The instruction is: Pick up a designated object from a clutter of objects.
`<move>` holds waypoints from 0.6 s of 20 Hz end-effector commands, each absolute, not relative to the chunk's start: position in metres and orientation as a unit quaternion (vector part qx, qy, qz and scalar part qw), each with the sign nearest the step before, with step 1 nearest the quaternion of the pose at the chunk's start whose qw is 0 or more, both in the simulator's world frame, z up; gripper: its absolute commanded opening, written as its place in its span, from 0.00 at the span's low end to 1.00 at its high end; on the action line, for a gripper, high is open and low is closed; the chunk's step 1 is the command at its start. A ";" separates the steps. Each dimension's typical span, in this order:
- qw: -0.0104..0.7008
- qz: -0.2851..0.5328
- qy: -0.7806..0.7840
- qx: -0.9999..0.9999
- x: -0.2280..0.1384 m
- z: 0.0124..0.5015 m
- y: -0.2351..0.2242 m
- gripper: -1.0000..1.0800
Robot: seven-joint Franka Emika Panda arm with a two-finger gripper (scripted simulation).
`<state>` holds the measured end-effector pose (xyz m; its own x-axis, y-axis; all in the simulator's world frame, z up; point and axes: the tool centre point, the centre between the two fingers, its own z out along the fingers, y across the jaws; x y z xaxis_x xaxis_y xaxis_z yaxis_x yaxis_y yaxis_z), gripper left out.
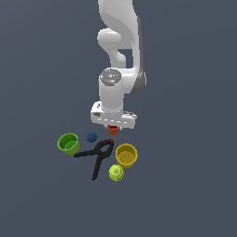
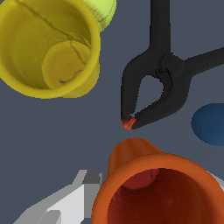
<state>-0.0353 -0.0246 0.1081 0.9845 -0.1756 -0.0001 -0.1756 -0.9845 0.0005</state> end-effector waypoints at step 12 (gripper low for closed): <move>0.001 0.000 -0.088 0.996 -0.013 0.237 0.022 0.00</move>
<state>-0.0154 0.0167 0.2217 0.9845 -0.1755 0.0011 -0.1755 -0.9845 0.0020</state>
